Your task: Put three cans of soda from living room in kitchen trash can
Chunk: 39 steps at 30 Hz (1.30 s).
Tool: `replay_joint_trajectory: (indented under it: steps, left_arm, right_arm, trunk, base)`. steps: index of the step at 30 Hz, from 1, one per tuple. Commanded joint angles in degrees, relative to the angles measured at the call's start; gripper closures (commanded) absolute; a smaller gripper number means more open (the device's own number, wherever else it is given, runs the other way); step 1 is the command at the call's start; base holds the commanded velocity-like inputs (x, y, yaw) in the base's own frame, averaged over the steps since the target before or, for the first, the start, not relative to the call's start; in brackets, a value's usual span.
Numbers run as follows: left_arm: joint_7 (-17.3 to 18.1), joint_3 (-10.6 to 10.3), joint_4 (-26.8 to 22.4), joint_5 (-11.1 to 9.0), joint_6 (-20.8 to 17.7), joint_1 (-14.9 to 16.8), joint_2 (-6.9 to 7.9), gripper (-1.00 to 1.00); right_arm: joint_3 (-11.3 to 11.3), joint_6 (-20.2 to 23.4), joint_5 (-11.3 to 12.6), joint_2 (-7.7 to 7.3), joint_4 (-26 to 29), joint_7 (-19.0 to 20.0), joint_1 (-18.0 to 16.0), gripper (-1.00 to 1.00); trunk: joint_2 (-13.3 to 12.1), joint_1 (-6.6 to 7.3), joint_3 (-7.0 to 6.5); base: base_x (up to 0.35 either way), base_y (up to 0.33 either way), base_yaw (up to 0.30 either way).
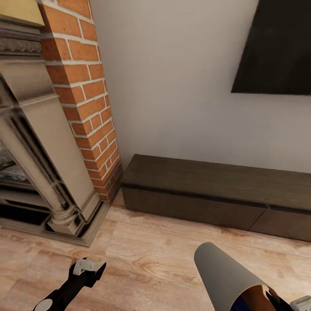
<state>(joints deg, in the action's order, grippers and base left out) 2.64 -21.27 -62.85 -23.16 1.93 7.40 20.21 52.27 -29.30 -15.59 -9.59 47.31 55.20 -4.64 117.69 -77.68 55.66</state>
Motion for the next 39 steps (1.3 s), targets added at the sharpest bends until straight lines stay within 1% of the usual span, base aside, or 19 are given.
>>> replay_joint_trajectory:
  steps: [1, 5, 10, 15, 33, 39]
  left_arm:
    - [0.0, 0.0, 0.0, 0.01, 0.0, 0.0, 0.0, -1.0]
    - [0.0, 0.0, 0.0, 0.01, 0.0, -0.01, 0.0, -1.0]
    - [0.0, 0.0, 0.1, -0.03, 0.0, -0.02, 0.0, -1.0]
    - [0.0, -0.05, 0.76, -0.04, 0.0, -0.01, 0.0, -1.0]
    - [-0.09, -0.08, 1.18, -0.09, 0.0, -0.01, 0.0, -1.0]
    - [-0.09, -0.06, 1.38, -0.13, 0.0, 0.0, -0.31, -1.0]
  right_arm:
    - [0.03, 0.03, 0.3, 0.01, 0.06, 0.32, -0.02, 1.0]
    - [-0.02, 0.03, 0.28, 0.02, 0.0, 0.34, -0.02, 1.0]
    - [-0.05, 0.03, 0.22, 0.58, 0.0, 0.4, -0.02, 1.0]
    - [-0.06, 0.01, 0.21, 0.83, -0.01, 0.43, -0.02, 1.0]
    - [-0.14, -0.06, 0.21, 0.96, -0.01, 0.45, -0.02, 1.0]
    - [-0.15, -0.06, 0.21, 0.97, 0.0, 0.46, -0.02, 1.0]
  trunk:
    - [0.0, 0.0, 0.0]
    - [0.0, 0.0, 0.0]
    - [0.0, 0.0, 0.0]
    - [0.0, 0.0, 0.0]
    - [0.0, 0.0, -0.21]
    - [0.0, 0.0, -0.34]
  base:
    - [0.0, 0.0, 0.249]
    - [0.0, 0.0, 0.248]
    - [0.0, 0.0, 0.249]
    - [0.0, 0.0, 0.249]
    - [0.0, 0.0, 0.249]
    - [0.0, 0.0, 0.248]
